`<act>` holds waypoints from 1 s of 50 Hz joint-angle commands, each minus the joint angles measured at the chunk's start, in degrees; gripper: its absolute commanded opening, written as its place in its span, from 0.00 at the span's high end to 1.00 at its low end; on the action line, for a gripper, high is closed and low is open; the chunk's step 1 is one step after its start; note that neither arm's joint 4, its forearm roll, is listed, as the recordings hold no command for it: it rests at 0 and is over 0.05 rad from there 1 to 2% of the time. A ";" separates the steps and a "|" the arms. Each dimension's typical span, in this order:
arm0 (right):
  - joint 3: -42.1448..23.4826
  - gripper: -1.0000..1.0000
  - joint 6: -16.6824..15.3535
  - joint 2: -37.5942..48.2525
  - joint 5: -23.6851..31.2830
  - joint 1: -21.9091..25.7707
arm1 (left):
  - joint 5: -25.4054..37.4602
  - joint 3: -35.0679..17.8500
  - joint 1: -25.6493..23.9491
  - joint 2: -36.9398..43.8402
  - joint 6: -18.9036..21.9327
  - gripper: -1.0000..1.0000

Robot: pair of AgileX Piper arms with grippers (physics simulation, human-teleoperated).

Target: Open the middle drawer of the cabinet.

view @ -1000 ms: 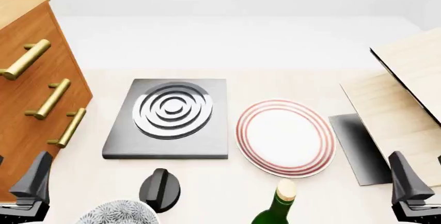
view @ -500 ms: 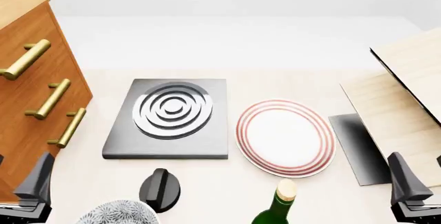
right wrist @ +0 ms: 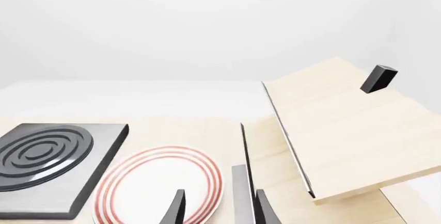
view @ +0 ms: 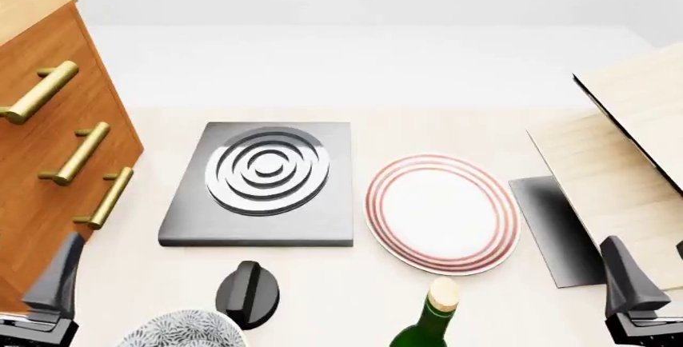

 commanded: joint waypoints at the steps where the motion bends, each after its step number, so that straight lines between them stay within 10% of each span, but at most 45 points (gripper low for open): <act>1: -0.07 0.00 0.07 0.00 -0.17 -0.01 | 1.87 -3.69 -3.90 -0.15 6.29 0.00; 50: -0.07 0.00 0.06 0.00 -0.19 -0.02 | 10.11 -12.90 -7.78 6.77 25.87 0.00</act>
